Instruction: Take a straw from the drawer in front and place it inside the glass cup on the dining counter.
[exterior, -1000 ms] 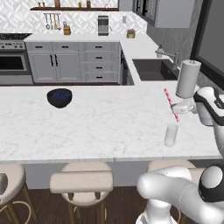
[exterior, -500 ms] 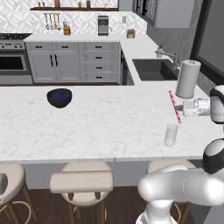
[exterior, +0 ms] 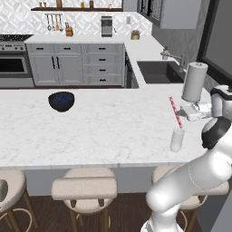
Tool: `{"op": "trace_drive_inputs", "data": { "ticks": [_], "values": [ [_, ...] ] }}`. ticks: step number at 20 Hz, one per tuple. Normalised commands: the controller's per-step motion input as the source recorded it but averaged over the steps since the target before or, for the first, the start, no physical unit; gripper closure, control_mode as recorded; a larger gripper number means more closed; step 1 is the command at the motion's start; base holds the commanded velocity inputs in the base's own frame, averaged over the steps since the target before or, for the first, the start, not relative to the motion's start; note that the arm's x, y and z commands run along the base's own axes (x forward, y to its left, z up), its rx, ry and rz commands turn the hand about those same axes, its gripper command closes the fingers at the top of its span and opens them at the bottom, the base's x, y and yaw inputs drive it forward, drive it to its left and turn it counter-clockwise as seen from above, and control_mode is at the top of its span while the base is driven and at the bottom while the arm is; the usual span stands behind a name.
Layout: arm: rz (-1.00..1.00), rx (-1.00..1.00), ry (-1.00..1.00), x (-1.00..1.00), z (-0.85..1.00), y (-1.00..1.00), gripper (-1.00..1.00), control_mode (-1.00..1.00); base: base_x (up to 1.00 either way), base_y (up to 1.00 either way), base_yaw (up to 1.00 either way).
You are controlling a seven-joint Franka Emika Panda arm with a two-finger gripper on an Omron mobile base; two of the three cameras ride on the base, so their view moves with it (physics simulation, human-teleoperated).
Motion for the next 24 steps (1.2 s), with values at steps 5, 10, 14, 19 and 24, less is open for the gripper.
{"op": "trace_drive_inputs", "data": {
  "ticks": [5, 10, 14, 19, 24],
  "values": [
    [0.23, 0.13, -0.07, 0.00, -0.24, -0.12, 1.00, -1.00, 0.00, 0.00, 0.00],
    [0.19, 0.12, -0.06, 0.06, -0.09, -0.04, 1.00, -1.00, 0.00, 0.00, 0.00],
    [0.13, 0.07, -0.02, 0.06, -0.04, -0.10, 1.00, -1.00, 0.00, 0.00, 0.00],
    [0.12, 0.01, -0.05, -0.36, 0.00, 0.03, 1.00, -1.00, 0.00, 0.00, 0.00],
    [0.06, 0.00, -0.04, -0.55, 0.00, 0.24, 1.00, -1.00, 0.00, 0.00, 0.00]
  ]
}}
